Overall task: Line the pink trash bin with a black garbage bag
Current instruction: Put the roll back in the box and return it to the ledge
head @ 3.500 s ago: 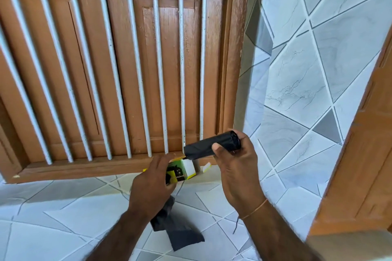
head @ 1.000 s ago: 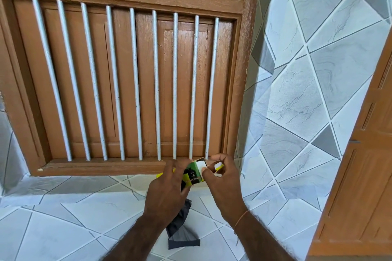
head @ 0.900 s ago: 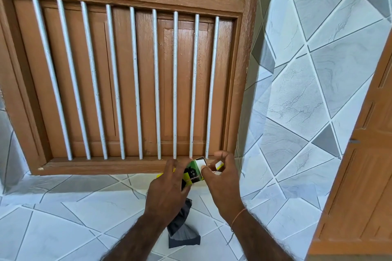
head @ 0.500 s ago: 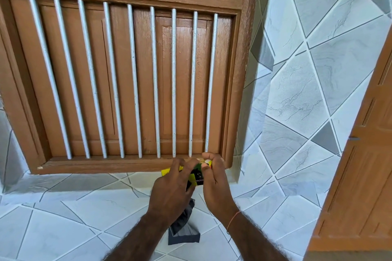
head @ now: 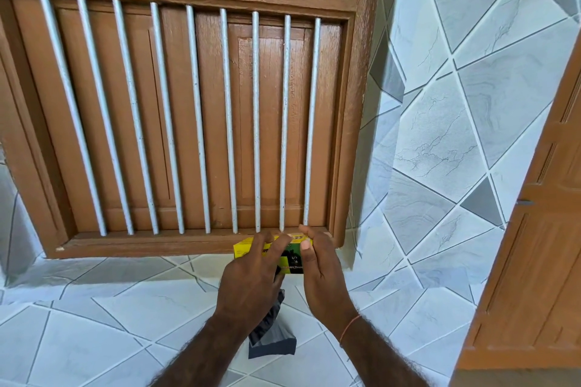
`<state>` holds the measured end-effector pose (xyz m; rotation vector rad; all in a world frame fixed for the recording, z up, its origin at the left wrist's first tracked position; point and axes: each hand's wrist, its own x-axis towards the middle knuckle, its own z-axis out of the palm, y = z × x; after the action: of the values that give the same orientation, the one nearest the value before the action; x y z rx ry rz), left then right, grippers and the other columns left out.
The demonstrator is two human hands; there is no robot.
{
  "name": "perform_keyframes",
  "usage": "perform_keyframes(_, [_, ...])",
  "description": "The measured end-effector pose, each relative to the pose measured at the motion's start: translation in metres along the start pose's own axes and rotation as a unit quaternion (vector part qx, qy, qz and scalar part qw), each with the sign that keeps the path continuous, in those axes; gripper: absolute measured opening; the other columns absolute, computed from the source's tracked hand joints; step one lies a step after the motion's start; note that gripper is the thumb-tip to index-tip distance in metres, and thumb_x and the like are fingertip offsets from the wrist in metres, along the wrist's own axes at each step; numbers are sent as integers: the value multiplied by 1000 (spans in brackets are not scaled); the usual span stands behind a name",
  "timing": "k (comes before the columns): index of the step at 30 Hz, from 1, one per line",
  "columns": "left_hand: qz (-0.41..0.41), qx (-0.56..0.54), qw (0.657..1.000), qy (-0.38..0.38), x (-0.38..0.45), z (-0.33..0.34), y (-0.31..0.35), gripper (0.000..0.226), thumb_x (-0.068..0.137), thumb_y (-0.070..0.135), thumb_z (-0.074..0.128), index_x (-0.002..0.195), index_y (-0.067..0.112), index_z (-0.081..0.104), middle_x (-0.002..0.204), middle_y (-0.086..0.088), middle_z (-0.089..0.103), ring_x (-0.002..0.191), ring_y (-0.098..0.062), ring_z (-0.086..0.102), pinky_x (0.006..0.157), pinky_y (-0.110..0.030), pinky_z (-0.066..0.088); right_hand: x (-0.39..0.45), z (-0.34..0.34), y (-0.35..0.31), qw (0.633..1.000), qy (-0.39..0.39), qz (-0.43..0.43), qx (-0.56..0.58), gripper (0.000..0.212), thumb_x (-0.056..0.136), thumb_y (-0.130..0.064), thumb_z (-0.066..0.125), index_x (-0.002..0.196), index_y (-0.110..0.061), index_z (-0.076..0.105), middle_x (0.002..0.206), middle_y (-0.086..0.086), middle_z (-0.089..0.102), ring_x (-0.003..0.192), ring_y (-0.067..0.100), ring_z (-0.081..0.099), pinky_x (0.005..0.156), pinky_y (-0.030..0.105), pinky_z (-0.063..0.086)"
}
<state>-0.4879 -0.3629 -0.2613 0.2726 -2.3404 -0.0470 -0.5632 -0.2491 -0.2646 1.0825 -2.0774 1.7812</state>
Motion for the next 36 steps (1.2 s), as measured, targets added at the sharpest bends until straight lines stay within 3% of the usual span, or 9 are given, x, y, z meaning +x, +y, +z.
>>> perform_keyframes(5, [19,1,1000,17,1,1,0,67,67,32,86,122,30,46,115,-2,66,53,-16,62,39,-22,44,1,3,2,998,-49,-4,-49,78,83,-79,24,147,-35,22,143,-19,29,130,-17,24,111,17,31])
perform_keyframes(10, [14,-10,1000,12,-1,3,-3,65,69,31,85,121,30,46,118,-1,64,55,-16,63,41,-22,46,7,4,-2,991,-106,23,-75,59,88,-73,21,139,-59,-4,151,-29,8,148,7,6,122,43,10])
perform_keyframes(12, [11,-19,1000,12,-2,2,-5,67,68,31,85,122,30,45,120,-2,65,59,-17,66,43,-23,50,10,2,-6,989,-132,28,-56,63,97,-50,37,144,-53,-6,151,-31,9,145,6,14,122,44,17])
perform_keyframes(14, [0,-31,999,19,-2,2,-6,66,68,29,85,121,29,46,121,0,64,61,-16,66,42,-23,50,10,1,-9,992,-119,42,23,78,97,-32,51,147,-46,-7,144,-31,20,130,-6,34,113,29,36])
perform_keyframes(16, [-22,-46,998,29,-1,1,-4,66,67,26,85,120,28,46,122,3,63,62,-16,66,42,-22,49,5,3,-11,992,-45,63,99,86,90,-19,64,149,-36,5,136,-21,37,111,-13,54,91,13,49])
perform_keyframes(18, [-33,-55,997,37,0,1,-2,67,66,24,86,119,28,46,120,4,64,63,-15,66,43,-21,47,0,7,-8,989,39,62,125,68,83,-13,73,133,-33,31,121,-15,52,103,-6,62,81,15,54])
perform_keyframes(20, [-30,-57,997,42,2,1,-1,68,64,23,88,118,27,47,118,4,66,63,-14,67,44,-19,45,-3,12,-6,988,76,58,118,48,80,-14,75,112,-30,42,108,-6,60,97,3,66,76,18,56])
perform_keyframes(29, [-38,-63,996,49,5,6,-6,69,63,22,88,118,28,46,118,4,67,65,-16,68,45,-22,48,7,11,-8,983,57,76,160,35,79,-16,77,102,-26,52,100,-2,65,93,8,67,75,17,56])
perform_keyframes(36, [-37,-60,996,54,7,10,-12,70,62,23,89,117,28,47,118,4,67,64,-15,68,45,-22,48,9,14,-4,980,55,93,168,44,77,-20,78,114,-17,55,104,-4,66,96,14,69,78,20,57])
